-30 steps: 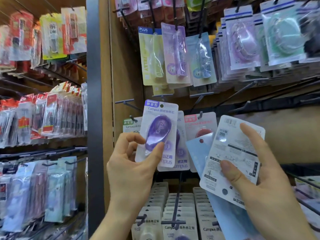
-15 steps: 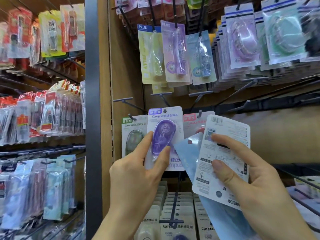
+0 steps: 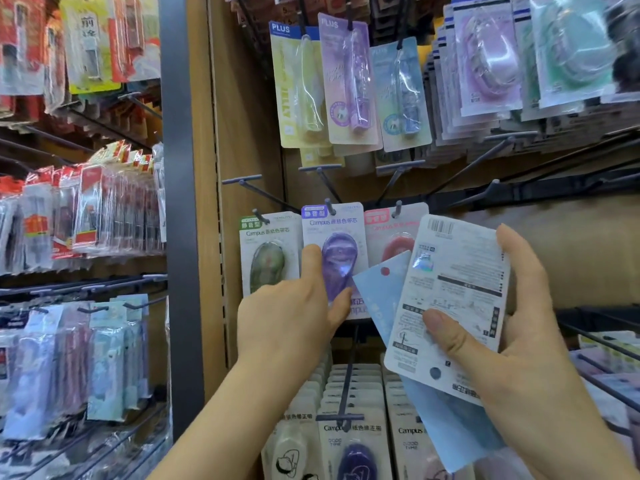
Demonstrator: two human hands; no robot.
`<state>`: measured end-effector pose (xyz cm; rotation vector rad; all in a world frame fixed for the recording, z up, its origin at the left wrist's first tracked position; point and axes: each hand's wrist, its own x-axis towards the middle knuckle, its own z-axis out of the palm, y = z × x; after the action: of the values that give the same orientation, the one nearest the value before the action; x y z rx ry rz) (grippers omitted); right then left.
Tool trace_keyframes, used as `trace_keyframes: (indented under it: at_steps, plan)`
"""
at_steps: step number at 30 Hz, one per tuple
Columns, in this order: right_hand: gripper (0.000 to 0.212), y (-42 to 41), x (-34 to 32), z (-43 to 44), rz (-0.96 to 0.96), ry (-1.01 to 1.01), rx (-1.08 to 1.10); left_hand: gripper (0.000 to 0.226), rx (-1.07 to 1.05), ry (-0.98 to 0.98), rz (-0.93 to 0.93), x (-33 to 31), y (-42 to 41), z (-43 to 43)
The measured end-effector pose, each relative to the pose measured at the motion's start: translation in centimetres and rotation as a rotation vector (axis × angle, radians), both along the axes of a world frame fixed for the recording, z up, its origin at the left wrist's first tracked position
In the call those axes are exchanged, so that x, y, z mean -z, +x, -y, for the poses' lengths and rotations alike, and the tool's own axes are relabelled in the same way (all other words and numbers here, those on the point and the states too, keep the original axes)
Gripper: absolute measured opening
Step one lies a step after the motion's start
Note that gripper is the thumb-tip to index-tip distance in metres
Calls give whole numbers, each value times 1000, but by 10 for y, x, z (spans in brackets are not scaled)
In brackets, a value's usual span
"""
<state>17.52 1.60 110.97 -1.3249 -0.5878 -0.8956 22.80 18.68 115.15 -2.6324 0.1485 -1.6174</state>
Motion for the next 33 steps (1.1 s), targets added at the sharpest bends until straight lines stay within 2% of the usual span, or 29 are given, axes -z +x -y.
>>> trace_keyframes:
  at_steps: [4, 5, 9, 12, 14, 16, 17, 20, 21, 24, 26, 28, 30, 31, 33]
  plan:
    - [95, 1, 6, 7, -29, 6, 19, 47, -38, 31, 1, -4, 13, -1]
    - [91, 1, 6, 8, -31, -9, 20, 46, -43, 39, 8, -5, 16, -1]
    - [49, -2, 7, 7, -69, -56, 9, 53, -57, 49, 18, -9, 23, 0]
    - [42, -1, 13, 6, -79, -55, -13, 59, 1, -43, -6, -10, 14, -4]
    - [43, -1, 14, 6, -83, -65, -8, 51, 212, -146, 65, -5, 2, -11]
    - [43, -1, 14, 6, -72, -64, -6, 37, 642, -308, 104, 1, -22, -11]
    - [44, -1, 14, 5, -57, -77, 0, 37, 797, -347, 57, 5, -33, -7]
    - [46, -5, 11, -5, 10, -163, -20, 57, 875, -264, -140, 16, -46, 11]
    - [47, -7, 11, -8, 14, -184, -44, 57, 915, -318, -187, 18, -42, 16]
    - [58, -8, 11, -9, -10, -288, -87, 50, 1141, -677, -298, 16, -35, 16]
    - [71, -6, 12, -5, -62, -357, -183, 41, 1262, -743, -343, 16, -36, 13]
    - [83, -5, 13, 1, -133, -420, -275, 31, 1374, -798, -289, 17, -37, 14]
    - [88, -5, 13, 8, -210, -455, -305, 26, 1520, -944, -115, 17, -36, 12]
    - [87, -5, 14, 11, -247, -454, -302, 22, 1565, -977, 6, 17, -36, 7]
    - [65, -4, 14, 14, -279, -394, -285, 16, 1498, -802, 309, 18, -36, -5]
